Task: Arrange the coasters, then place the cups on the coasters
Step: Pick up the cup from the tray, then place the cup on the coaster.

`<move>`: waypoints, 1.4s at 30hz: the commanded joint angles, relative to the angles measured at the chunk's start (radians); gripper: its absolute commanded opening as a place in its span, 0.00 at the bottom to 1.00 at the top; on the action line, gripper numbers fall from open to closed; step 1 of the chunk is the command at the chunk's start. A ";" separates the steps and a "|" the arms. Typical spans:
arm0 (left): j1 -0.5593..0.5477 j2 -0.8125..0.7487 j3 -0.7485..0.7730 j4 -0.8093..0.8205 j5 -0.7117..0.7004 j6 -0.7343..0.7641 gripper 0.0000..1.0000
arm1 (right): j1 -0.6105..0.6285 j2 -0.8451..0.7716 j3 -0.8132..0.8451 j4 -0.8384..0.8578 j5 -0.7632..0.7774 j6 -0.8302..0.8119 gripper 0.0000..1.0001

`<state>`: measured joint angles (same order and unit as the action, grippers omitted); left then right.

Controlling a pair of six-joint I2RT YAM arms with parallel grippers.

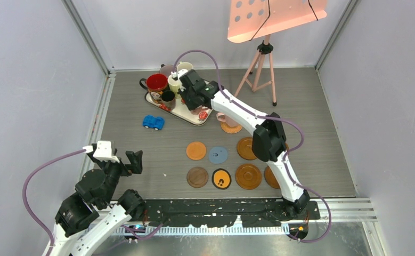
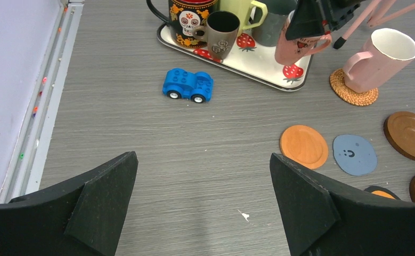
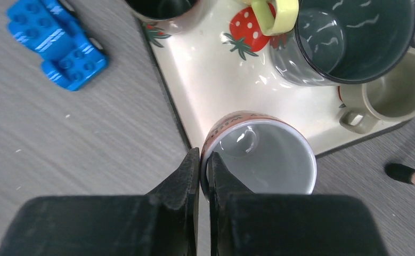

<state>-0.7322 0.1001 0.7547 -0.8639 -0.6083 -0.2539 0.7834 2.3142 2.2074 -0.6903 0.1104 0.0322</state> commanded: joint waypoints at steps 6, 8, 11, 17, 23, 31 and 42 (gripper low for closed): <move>-0.003 0.000 -0.003 0.064 0.033 0.010 0.99 | 0.081 -0.284 -0.077 -0.047 0.096 0.053 0.05; -0.003 0.001 -0.002 0.063 0.036 0.010 0.99 | 0.090 -0.312 -0.106 -0.085 0.130 0.086 0.05; -0.003 -0.007 -0.003 0.064 0.035 0.010 0.99 | 0.095 -0.348 -0.175 -0.132 0.134 0.152 0.05; -0.003 -0.019 -0.008 0.069 0.031 0.011 0.99 | 0.126 -0.479 -0.396 -0.131 0.116 0.208 0.05; -0.003 -0.017 -0.006 0.066 0.029 0.012 0.99 | 0.191 -0.570 -0.563 -0.137 0.116 0.250 0.05; -0.003 -0.022 -0.008 0.069 0.034 0.010 0.99 | 0.250 -0.641 -0.705 -0.123 0.094 0.335 0.05; -0.003 -0.013 -0.005 0.069 0.044 0.011 0.99 | 0.266 -0.629 -0.787 -0.031 0.032 0.430 0.05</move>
<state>-0.7322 0.0910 0.7490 -0.8421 -0.5743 -0.2535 1.0431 1.7161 1.4208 -0.8013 0.1535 0.4149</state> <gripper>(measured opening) 0.994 0.112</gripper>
